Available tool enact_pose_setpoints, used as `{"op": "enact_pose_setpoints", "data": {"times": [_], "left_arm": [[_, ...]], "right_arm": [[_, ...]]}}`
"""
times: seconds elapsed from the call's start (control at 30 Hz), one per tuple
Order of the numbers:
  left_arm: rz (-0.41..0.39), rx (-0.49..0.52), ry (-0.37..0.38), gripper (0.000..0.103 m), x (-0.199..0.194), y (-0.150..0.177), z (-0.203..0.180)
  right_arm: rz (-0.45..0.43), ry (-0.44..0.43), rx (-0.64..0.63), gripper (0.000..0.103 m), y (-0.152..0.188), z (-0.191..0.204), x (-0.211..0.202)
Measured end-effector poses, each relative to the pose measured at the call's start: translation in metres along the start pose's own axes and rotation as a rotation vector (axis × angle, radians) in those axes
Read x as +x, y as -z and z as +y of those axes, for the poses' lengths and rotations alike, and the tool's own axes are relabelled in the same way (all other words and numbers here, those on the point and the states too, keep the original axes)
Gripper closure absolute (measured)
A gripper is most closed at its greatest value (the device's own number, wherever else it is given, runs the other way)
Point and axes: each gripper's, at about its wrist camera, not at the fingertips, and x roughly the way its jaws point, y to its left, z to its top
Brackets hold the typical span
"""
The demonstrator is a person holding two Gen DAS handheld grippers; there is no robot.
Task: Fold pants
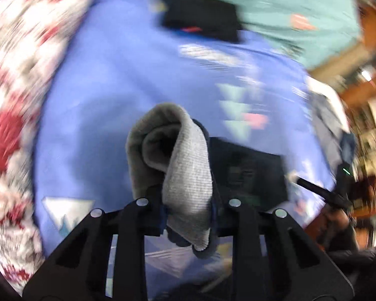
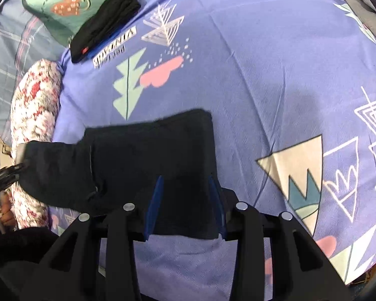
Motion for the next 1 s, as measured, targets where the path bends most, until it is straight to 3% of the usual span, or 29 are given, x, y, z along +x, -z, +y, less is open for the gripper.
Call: {"op": "enact_pose_setpoints", "data": {"times": [0.13, 0.27, 0.37, 0.4, 0.43, 0.5, 0.57, 0.63, 0.7, 0.77, 0.83, 0.87, 1.0], "left_arm": [[0.059, 0.116, 0.093, 0.077, 0.024, -0.012, -0.062], [0.158, 0.228, 0.142, 0.075, 0.082, -0.013, -0.130], [0.246, 0.280, 0.217, 0.058, 0.127, -0.007, -0.166], [0.298, 0.286, 0.243, 0.040, 0.146, -0.002, -0.175], [0.357, 0.274, 0.252, 0.031, 0.163, 0.002, -0.182], [0.424, 0.239, 0.262, 0.031, 0.182, 0.005, -0.186], [0.407, 0.199, 0.297, 0.029, 0.173, 0.003, -0.181], [0.373, 0.179, 0.336, 0.020, 0.155, -0.003, -0.175], [0.282, 0.150, 0.328, 0.012, 0.129, -0.013, -0.160], [0.201, 0.077, 0.335, 0.011, 0.108, -0.024, -0.136], [0.170, -0.011, 0.343, 0.010, 0.100, -0.030, -0.114], [0.157, -0.052, 0.326, 0.010, 0.097, -0.031, -0.102], [0.128, -0.140, 0.113, 0.010, 0.100, -0.023, -0.056]], "right_arm": [[-0.040, -0.028, 0.033, 0.064, -0.003, -0.010, -0.006], [-0.063, -0.055, 0.059, 0.064, 0.001, -0.020, -0.013], [-0.058, -0.071, 0.083, 0.060, 0.007, -0.027, -0.012], [-0.051, -0.073, 0.091, 0.059, 0.009, -0.029, -0.010], [-0.046, -0.074, 0.096, 0.057, 0.011, -0.030, -0.009], [-0.035, -0.072, 0.110, 0.055, 0.014, -0.032, -0.006], [-0.030, -0.094, 0.119, 0.053, 0.016, -0.032, -0.006], [-0.029, -0.135, 0.124, 0.045, 0.016, -0.030, -0.008], [-0.017, -0.202, 0.139, 0.041, 0.014, -0.027, -0.007], [0.004, -0.268, 0.154, 0.029, 0.009, -0.018, -0.002], [0.012, -0.283, 0.137, 0.027, 0.004, -0.007, 0.002], [0.025, -0.290, 0.111, 0.027, -0.001, 0.004, 0.008], [0.088, -0.326, 0.072, 0.022, -0.012, 0.033, 0.027]]}}
